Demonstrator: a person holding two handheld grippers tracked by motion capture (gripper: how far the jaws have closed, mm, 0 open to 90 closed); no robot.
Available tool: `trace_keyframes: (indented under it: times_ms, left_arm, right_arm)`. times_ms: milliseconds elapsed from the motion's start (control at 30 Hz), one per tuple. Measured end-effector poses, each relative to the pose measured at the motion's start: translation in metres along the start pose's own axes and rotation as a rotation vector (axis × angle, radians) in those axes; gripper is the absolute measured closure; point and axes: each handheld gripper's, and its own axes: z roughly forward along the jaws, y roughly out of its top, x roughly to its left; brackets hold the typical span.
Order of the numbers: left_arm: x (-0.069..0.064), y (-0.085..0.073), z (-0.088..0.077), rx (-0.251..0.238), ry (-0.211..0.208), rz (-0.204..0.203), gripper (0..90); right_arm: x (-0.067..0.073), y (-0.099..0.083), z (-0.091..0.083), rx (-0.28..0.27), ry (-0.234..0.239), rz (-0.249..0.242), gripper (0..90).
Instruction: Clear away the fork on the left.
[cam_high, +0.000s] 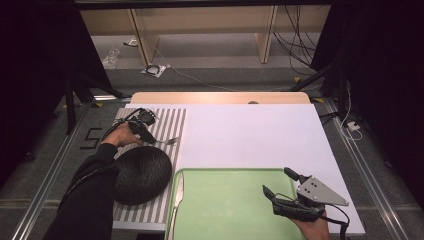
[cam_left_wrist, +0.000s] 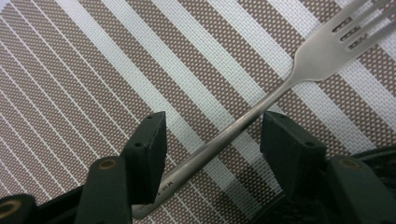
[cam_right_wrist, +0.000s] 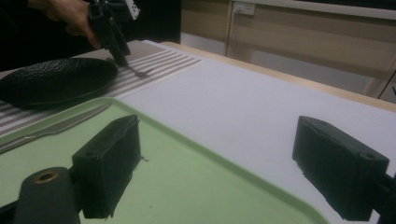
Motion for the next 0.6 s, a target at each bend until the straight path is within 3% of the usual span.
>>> trace_keyframes:
  times_ms: [600]
  left_arm:
    - [-0.0007, 0.0001, 0.0065, 0.050, -0.020, 0.062, 53.4]
  right_arm:
    - [0.0001, 0.0000, 0.0001, 0.001, 0.000, 0.001, 16.0]
